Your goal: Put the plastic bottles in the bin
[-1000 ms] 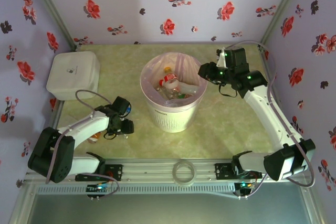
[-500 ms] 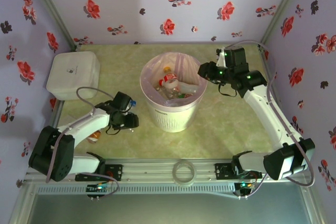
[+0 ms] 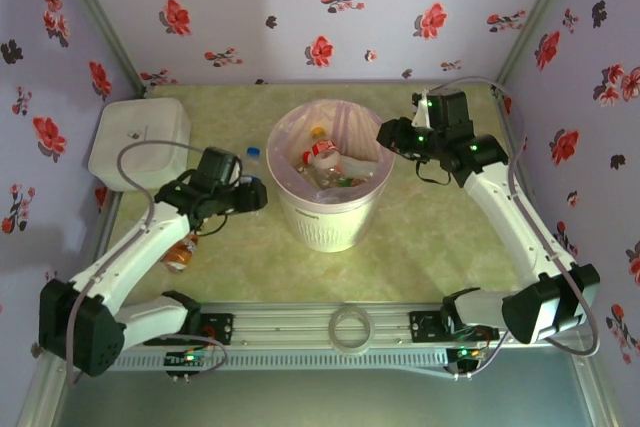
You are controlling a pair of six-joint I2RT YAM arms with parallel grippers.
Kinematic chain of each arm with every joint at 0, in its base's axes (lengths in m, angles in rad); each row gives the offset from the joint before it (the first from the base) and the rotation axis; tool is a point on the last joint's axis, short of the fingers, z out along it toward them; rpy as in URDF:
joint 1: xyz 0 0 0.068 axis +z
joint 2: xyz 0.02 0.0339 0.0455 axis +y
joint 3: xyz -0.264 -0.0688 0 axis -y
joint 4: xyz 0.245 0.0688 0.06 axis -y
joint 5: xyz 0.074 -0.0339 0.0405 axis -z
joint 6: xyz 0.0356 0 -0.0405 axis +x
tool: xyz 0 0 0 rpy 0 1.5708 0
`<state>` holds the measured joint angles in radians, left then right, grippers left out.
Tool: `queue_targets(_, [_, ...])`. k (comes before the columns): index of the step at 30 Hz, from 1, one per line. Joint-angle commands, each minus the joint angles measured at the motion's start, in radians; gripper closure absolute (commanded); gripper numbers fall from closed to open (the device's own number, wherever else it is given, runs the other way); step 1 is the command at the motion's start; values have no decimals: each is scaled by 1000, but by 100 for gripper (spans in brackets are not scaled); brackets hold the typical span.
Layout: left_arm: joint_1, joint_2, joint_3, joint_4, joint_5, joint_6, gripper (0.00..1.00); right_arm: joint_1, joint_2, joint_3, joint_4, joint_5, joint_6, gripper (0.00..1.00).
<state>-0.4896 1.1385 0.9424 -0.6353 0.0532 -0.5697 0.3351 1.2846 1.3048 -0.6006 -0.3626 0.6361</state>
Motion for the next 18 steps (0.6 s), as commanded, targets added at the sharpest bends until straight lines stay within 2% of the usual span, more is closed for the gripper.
queue_targets(1, [9, -24, 164, -84, -18, 58, 100, 13, -31, -14, 40, -45, 34, 71])
queue_targets(4, [9, -32, 347, -156, -80, 135, 100, 12, -32, -19, 40, -43, 31, 71])
queue_targets(10, [6, 66, 746, -275, -45, 285, 100, 16, -28, -15, 44, -44, 33, 71])
queue_targets(13, [-6, 119, 874, -277, 1, 323, 100, 20, -29, -15, 48, -39, 36, 71])
queue_targets(18, [-64, 192, 977, -276, 54, 367, 100, 24, -26, 2, 31, -29, 33, 71])
